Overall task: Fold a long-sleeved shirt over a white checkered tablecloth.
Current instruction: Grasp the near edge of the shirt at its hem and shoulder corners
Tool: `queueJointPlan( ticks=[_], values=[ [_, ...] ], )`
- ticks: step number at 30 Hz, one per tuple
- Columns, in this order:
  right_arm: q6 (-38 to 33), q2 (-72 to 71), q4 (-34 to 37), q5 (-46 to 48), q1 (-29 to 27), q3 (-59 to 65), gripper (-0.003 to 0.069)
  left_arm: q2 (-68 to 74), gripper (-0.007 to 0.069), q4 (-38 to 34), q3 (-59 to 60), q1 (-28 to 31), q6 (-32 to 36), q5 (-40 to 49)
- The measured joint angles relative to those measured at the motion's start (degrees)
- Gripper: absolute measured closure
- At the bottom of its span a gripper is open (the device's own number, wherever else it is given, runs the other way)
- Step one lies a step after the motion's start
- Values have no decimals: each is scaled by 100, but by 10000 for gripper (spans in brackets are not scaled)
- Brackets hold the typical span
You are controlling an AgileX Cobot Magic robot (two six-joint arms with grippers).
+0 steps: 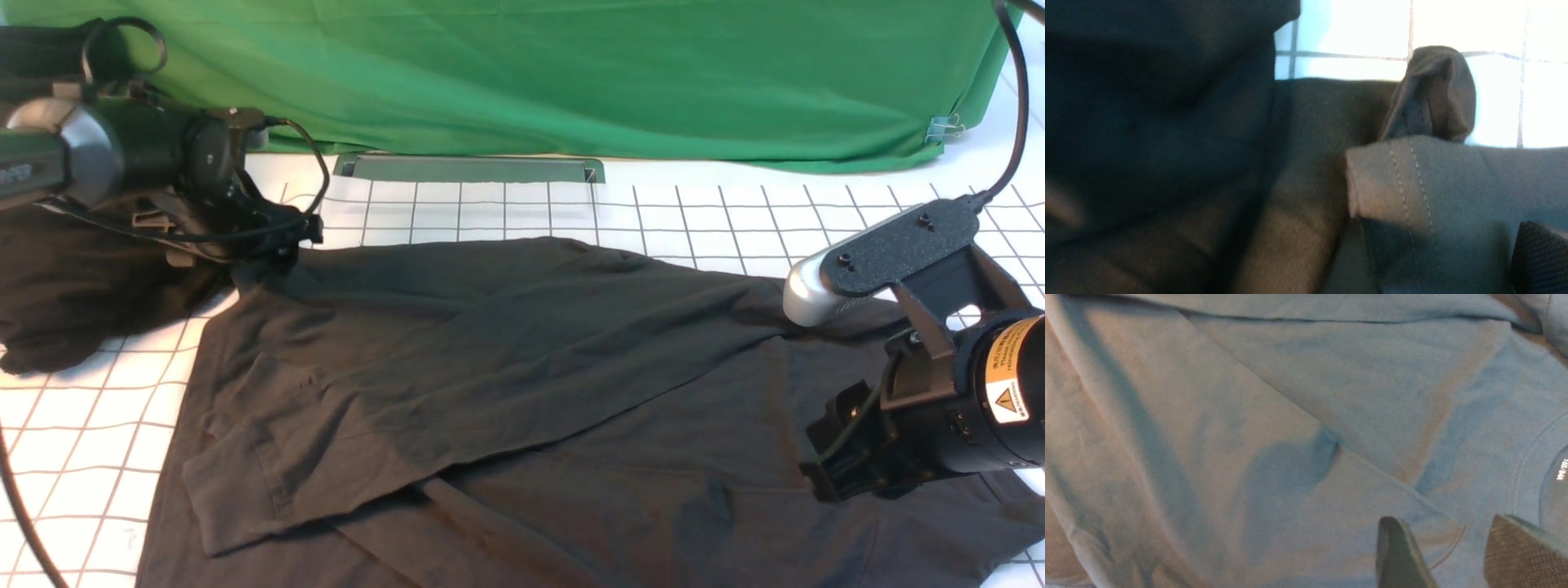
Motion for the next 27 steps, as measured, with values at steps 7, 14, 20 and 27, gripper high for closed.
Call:
queueJointPlan(
  ticks=[7, 14, 20, 27],
  values=[
    [5, 0, 0, 46, 0, 0, 364, 61, 484, 173, -6, 0, -12, 76],
    [5, 0, 13, 51, 0, 0, 364, -270, 616, 909, -6, 0, 243, 46],
    [5, 0, 17, 56, 0, 0, 364, -330, 608, 1227, -6, 0, 469, -296],
    [29, 0, 17, 61, 0, 0, 364, -358, 415, 1578, -6, 0, 525, -305]
  ],
)
